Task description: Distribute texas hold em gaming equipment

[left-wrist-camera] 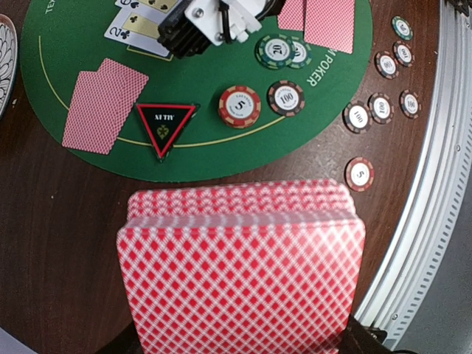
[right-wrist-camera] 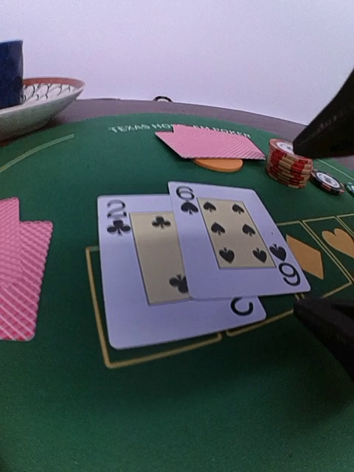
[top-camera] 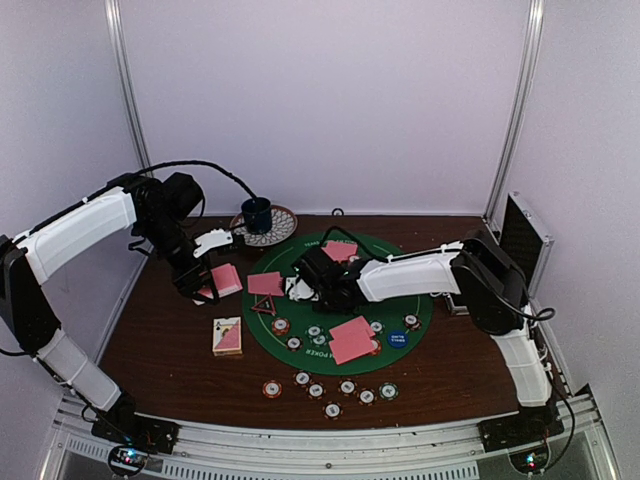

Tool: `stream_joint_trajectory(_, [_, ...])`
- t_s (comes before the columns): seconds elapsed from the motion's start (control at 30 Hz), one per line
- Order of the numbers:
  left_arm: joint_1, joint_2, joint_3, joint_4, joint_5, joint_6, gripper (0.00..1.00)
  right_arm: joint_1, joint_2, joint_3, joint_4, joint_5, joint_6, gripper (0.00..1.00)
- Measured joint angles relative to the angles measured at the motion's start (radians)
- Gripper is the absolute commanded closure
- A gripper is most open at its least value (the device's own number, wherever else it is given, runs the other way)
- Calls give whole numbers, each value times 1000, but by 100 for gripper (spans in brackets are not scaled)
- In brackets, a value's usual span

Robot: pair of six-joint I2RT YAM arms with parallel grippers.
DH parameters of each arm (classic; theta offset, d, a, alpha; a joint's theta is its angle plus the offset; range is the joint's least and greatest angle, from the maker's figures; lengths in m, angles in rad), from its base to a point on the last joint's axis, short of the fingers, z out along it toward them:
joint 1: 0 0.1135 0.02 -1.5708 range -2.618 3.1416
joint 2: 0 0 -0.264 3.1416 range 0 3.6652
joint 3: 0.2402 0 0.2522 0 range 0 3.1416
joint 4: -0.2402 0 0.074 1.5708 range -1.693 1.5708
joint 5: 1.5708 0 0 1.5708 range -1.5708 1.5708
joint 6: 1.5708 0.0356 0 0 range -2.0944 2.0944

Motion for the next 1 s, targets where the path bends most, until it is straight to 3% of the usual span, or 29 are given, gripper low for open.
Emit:
stream_joint_trajectory(0.23, [0,0,0,-7,-1,0,100,-2,-122,-40,99,60,129,1])
stream_joint_trajectory(0.47, [0,-1,0,-11,-3,0,100,-35,-191,156,-3,23,411,0])
stream_joint_trajectory(0.73, [0,-1,5,-14,-5,0,100,-98,-236,205,-171,-211,760,0])
stream_joint_trajectory(1.0, [0,-1,14,-14,-5,0,100,-109,-304,169,-184,-670,1114,2])
